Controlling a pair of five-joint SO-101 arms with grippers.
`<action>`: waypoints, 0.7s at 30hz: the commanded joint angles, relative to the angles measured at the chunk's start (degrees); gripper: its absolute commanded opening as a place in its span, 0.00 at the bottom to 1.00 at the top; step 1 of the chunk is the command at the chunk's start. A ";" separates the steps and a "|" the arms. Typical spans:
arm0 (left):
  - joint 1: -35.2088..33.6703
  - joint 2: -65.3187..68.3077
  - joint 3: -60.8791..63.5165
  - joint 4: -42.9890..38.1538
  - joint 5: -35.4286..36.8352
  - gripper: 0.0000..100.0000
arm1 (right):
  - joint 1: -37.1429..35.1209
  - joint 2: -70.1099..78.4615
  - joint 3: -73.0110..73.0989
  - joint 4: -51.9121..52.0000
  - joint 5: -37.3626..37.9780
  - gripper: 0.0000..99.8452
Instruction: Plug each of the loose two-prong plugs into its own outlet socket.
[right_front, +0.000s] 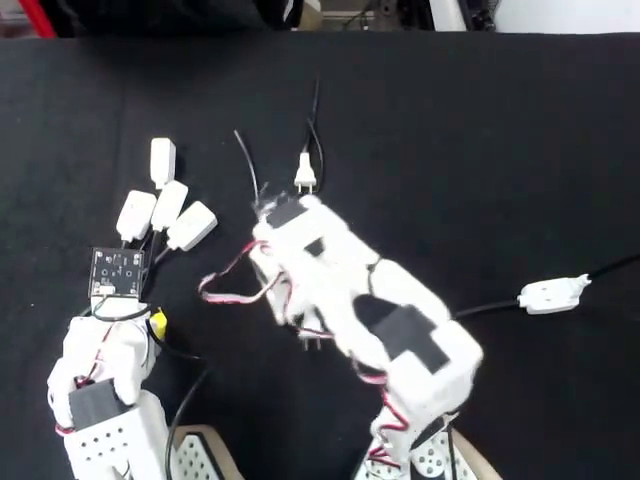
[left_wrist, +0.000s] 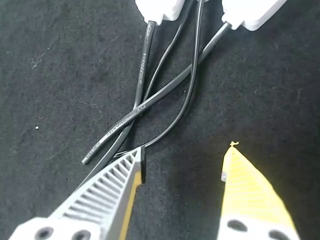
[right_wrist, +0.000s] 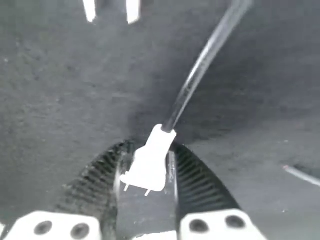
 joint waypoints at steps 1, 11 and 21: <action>-0.04 -0.18 -0.48 -0.79 -0.26 0.26 | 0.79 -11.03 -0.84 -0.97 1.23 0.03; 9.89 -0.18 -2.07 -0.62 3.34 0.26 | -2.46 -33.19 3.56 -6.95 -4.57 0.01; 27.65 -0.26 -11.12 -1.05 20.04 0.26 | -4.57 -54.55 25.10 -33.67 -12.92 0.01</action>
